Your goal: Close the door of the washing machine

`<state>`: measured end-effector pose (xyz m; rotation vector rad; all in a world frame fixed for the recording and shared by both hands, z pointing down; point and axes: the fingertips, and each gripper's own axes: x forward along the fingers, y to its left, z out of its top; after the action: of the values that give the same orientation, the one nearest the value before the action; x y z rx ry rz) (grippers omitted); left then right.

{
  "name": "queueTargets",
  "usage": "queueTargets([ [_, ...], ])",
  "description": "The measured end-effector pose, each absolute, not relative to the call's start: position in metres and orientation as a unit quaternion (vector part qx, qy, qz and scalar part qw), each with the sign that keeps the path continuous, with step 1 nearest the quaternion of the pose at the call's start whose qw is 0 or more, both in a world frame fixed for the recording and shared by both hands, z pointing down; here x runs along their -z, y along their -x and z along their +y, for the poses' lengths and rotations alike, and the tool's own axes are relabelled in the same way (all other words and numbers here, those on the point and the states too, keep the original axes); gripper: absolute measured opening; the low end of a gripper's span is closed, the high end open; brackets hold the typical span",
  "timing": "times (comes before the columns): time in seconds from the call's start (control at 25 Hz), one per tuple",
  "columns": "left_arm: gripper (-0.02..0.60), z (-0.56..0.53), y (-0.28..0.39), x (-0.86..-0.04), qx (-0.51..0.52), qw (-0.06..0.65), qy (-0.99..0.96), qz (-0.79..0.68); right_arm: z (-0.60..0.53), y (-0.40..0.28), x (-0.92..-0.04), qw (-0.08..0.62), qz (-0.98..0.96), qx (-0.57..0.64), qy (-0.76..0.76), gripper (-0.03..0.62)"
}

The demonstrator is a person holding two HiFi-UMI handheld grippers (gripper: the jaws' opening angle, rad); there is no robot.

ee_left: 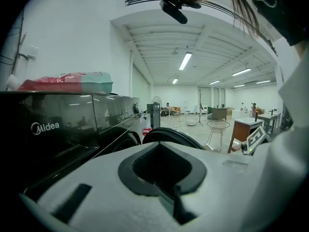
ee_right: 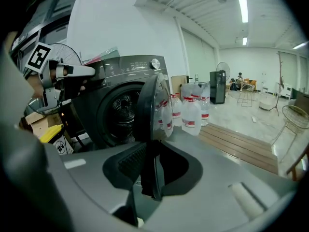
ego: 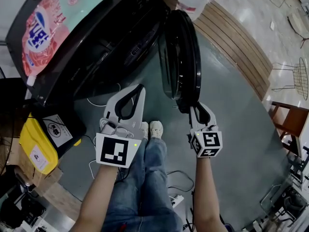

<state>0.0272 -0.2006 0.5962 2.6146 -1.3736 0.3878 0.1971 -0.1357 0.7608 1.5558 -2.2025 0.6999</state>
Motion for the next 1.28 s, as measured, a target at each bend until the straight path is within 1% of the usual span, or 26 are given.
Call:
queueTargets([
  [0.2,0.008,-0.203,-0.018,-0.593,-0.128,0.078,-0.871,-0.469,-0.133,-0.184,-0.760,0.189,-0.781,-0.252,-0.539,0.091],
  [0.4,0.008,-0.203,-0.002,-0.591,-0.129,0.078,-0.861,-0.485,-0.132,-0.157,-0.760,0.183,-0.788,-0.267,-0.523,0.098],
  [1.0,0.008,-0.205,0.072,-0.588,-0.131,0.084,-0.825,-0.544,-0.144,-0.033,-0.757,0.175,-0.847,-0.297,-0.406,0.140],
  [1.28,0.008,-0.210,0.098,-0.590,-0.135,0.084,-0.811,-0.562,-0.161,0.020,-0.754,0.181,-0.878,-0.285,-0.340,0.141],
])
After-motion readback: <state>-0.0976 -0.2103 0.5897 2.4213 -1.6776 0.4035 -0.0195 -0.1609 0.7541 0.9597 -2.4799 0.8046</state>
